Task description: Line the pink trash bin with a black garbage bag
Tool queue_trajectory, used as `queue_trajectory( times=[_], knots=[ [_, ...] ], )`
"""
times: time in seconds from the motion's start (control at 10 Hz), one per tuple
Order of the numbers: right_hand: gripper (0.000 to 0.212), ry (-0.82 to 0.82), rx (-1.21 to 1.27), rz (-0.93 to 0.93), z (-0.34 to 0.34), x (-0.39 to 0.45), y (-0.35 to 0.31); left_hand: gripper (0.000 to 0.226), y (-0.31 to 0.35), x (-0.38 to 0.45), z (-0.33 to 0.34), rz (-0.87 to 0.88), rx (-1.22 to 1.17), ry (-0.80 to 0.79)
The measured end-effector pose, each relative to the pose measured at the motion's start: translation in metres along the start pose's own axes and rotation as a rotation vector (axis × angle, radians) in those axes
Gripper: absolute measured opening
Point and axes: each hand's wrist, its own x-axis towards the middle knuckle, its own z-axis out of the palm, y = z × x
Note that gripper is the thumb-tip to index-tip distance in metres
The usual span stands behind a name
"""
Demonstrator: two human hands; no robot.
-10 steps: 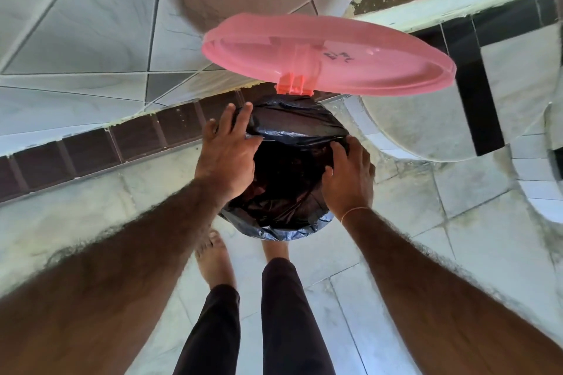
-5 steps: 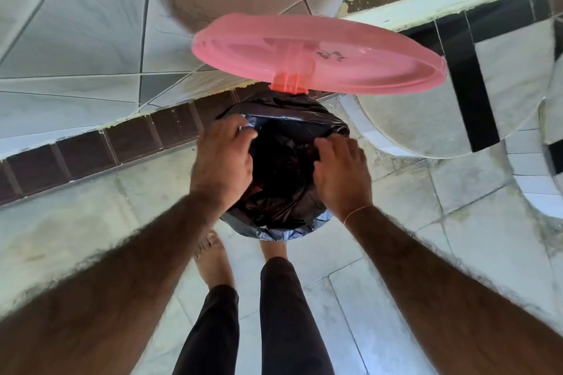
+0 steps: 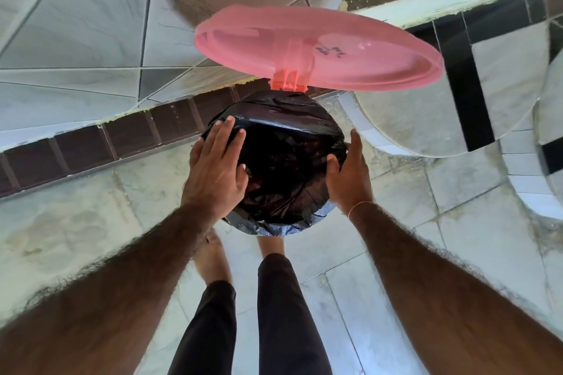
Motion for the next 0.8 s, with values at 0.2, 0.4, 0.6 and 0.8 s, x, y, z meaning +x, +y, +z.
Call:
queue_trajectory(
  times=[0.2,0.4,0.6,0.8],
  knots=[
    [0.062,0.085,0.014,0.050,-0.016,-0.004,0.000,0.042,0.003,-0.012,-0.019,-0.053,-0.041,0.110],
    [0.044,0.084,0.018,0.105,-0.035,-0.042,-0.004,0.032,0.004,-0.038,-0.056,-0.135,-0.093,0.055],
    [0.038,-0.009,-0.063,0.238,-0.063,-0.093,-0.006,0.021,0.005,-0.062,-0.114,-0.315,-0.152,-0.022],
    [0.038,0.172,0.095,0.332,-0.087,-0.122,-0.020,0.025,0.014,-0.077,-0.160,-0.373,-0.122,0.016]
  ],
)
